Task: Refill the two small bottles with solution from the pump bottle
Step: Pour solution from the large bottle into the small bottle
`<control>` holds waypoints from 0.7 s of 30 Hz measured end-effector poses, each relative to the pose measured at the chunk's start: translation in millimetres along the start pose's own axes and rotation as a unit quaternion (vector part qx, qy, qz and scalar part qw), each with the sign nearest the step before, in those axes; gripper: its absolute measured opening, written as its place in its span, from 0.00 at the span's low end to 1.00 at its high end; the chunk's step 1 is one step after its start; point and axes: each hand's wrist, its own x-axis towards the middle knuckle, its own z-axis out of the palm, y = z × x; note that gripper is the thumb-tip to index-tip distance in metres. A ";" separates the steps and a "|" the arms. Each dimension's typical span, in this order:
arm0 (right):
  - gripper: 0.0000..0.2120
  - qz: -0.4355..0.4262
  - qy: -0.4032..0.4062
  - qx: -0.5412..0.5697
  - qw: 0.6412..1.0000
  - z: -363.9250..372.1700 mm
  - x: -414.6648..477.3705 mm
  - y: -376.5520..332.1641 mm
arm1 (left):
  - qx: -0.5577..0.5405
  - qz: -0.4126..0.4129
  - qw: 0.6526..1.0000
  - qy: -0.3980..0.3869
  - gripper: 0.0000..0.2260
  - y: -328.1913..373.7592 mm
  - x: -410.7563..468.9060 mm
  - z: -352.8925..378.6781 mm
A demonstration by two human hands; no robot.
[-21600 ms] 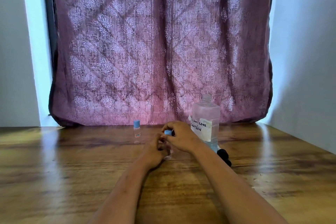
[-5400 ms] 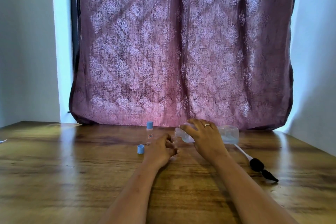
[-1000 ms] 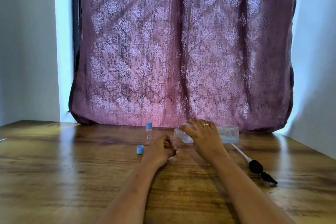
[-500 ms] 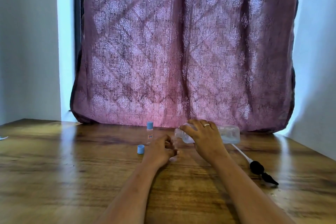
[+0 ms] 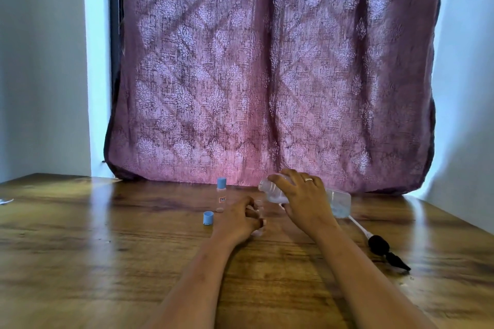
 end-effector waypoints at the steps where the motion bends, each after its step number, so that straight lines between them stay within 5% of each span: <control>1: 0.32 0.010 -0.003 0.005 1.000 -0.9 0.6 1.6 | -0.017 -0.003 1.000 -0.005 0.15 -0.9 0.0 -0.5; 8: 0.30 0.058 -0.016 0.042 0.997 -2.6 0.2 9.4 | -0.091 -0.028 0.994 -0.055 0.16 -10.1 1.9 -5.7; 15: 0.32 0.076 0.016 0.038 0.996 -2.9 0.3 13.9 | -0.234 -0.013 0.971 0.055 0.18 -4.1 4.4 -9.6; 21: 0.32 0.054 0.021 0.010 0.998 -1.9 1.5 11.7 | -0.123 0.007 0.992 0.025 0.17 -11.4 4.8 -3.2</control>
